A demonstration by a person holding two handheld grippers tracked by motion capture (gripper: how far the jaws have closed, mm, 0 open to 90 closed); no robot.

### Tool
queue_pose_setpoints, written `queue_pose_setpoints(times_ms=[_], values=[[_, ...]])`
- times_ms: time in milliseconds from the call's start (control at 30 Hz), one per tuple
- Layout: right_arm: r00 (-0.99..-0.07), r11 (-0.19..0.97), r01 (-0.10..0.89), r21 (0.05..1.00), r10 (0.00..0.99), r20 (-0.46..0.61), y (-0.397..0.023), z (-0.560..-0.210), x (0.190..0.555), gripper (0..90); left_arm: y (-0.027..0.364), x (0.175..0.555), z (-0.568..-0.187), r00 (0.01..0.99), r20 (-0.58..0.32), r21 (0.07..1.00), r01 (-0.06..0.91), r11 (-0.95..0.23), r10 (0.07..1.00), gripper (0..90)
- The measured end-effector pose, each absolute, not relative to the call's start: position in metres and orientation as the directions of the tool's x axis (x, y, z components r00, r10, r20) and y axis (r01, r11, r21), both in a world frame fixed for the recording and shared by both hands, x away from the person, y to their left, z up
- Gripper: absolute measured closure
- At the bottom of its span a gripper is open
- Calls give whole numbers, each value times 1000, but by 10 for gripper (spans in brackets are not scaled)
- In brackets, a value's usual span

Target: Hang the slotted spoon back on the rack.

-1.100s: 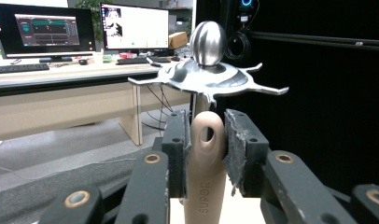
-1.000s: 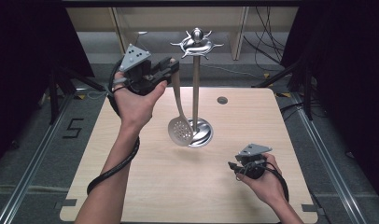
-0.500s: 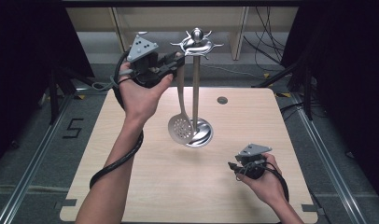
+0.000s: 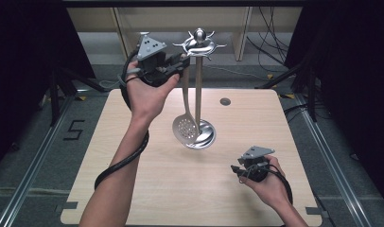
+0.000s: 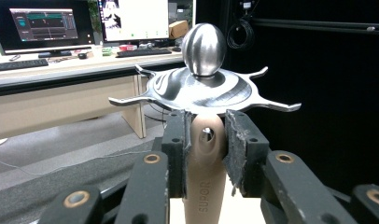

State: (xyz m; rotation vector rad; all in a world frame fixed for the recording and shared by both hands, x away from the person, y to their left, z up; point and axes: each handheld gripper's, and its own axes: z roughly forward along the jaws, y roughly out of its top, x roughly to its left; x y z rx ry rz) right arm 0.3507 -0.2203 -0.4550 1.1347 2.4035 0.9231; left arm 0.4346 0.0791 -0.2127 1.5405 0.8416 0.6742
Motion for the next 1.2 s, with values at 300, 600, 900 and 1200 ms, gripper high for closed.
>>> queue_pose_setpoints(times_ms=[300,600,900,1200], values=[[-634,477,557,679,773,-23,-221,-456,351,598,75,439,-215,563,-29,989,135,-57,826,694],[-647,497,545,675,761,-38,-221,-456,352,596,73,441,-218,564,-11,993,106,-59,825,666],[-642,488,558,671,767,-23,-220,-456,352,591,100,422,-225,573,-21,997,71,-25,819,351],[-639,489,555,673,769,-31,-219,-458,352,571,143,398,-264,580,-18,990,123,-66,814,293]])
